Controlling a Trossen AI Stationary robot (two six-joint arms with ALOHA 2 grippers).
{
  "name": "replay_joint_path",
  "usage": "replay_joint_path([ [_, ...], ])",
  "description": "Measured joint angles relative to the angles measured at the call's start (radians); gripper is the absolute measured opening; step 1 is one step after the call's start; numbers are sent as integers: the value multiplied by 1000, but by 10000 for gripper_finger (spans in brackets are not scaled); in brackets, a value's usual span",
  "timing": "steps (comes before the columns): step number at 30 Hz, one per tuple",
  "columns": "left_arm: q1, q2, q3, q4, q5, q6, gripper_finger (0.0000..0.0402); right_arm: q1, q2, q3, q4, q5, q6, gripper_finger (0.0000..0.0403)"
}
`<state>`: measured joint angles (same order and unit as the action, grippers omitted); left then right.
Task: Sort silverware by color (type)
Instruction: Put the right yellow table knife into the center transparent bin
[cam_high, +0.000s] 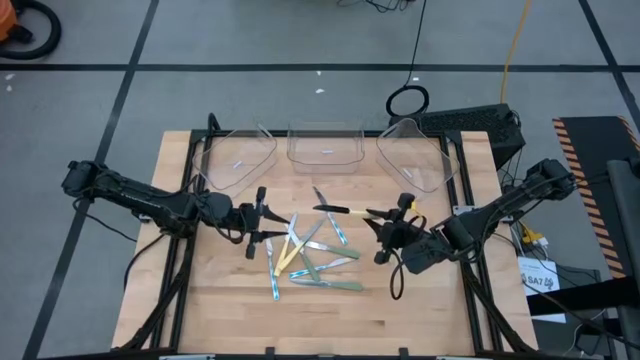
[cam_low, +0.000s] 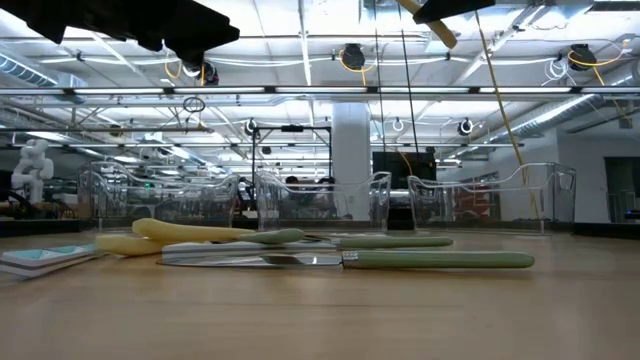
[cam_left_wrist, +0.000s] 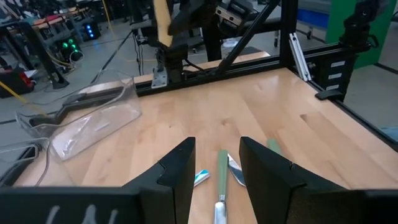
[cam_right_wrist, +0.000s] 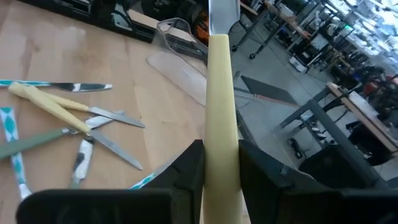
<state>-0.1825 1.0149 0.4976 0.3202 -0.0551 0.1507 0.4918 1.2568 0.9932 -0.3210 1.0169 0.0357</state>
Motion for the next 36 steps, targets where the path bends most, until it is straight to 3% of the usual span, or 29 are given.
replay_joint_path([
  [8,0,0,0,-1,0,-33,134,-116,-59,0,1,48,5,75],
  [19,0,0,0,-35,0,-55,134,-352,-205,0,4,-215,-59,75],
  [30,0,6,0,-30,0,-74,134,-596,-172,-1,52,-492,-143,75],
  [36,0,32,2,-37,0,-77,134,-665,-147,-1,61,-525,-188,75],
])
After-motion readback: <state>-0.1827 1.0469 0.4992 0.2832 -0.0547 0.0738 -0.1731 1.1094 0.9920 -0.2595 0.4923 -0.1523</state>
